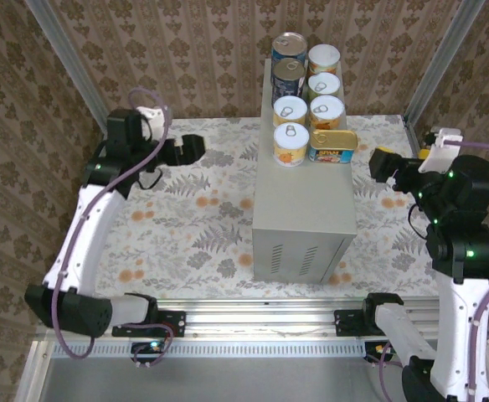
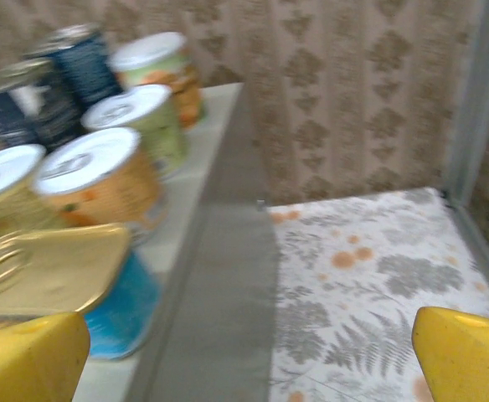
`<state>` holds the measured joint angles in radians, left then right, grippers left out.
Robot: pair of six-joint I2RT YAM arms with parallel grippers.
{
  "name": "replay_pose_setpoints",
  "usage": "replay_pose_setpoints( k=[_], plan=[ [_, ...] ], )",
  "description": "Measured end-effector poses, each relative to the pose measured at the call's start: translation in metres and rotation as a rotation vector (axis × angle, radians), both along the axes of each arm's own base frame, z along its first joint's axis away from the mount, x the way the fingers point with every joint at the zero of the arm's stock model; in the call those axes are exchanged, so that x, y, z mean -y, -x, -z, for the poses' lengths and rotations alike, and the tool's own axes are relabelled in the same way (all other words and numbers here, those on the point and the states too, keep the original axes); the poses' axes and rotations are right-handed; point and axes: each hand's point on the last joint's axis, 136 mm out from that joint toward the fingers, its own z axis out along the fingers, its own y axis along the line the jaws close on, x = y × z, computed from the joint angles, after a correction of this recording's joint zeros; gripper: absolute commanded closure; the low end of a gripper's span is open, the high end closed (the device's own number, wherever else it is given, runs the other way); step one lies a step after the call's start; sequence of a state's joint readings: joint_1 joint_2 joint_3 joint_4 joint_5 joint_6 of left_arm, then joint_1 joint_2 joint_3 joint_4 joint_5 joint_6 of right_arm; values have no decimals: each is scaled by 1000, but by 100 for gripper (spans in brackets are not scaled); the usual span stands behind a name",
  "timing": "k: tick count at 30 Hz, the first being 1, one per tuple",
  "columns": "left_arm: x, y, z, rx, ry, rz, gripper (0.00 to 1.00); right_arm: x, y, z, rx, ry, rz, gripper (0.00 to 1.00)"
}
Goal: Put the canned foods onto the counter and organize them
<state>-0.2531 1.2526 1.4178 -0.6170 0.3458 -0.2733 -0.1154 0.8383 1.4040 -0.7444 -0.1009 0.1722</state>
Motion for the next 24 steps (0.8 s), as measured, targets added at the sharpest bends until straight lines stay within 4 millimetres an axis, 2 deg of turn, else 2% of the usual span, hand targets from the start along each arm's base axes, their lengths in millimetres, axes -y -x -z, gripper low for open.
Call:
replay_pose_setpoints(
  k=[2,4,8,10,12,13,17,20,24],
  plan=[
    [-25,-2,10,39,-73,-78,0,15,-6,6,-41,-4,82,0],
    [-48,-5,30,82,-156,-156,0,32,-13,17,-87,-9,164,0],
    [-87,-10,102,76,-289,-284,0,54,-20,45,-165,-19,263,0],
    [-111,-11,142,32,-337,-349,0,62,-22,72,-209,-25,296,0],
    [-132,-12,169,-3,-378,-406,0,65,-25,101,-255,-29,309,0],
    [-142,-13,177,-8,-398,-434,0,66,-27,117,-280,-30,312,0],
    [-162,-26,188,45,-440,-513,0,69,-39,174,-343,-40,315,0],
    [-167,-36,197,101,-452,-546,0,71,-51,214,-369,-52,318,0],
    [-170,-41,222,122,-474,-557,0,69,-64,265,-402,-53,306,0]
  ],
)
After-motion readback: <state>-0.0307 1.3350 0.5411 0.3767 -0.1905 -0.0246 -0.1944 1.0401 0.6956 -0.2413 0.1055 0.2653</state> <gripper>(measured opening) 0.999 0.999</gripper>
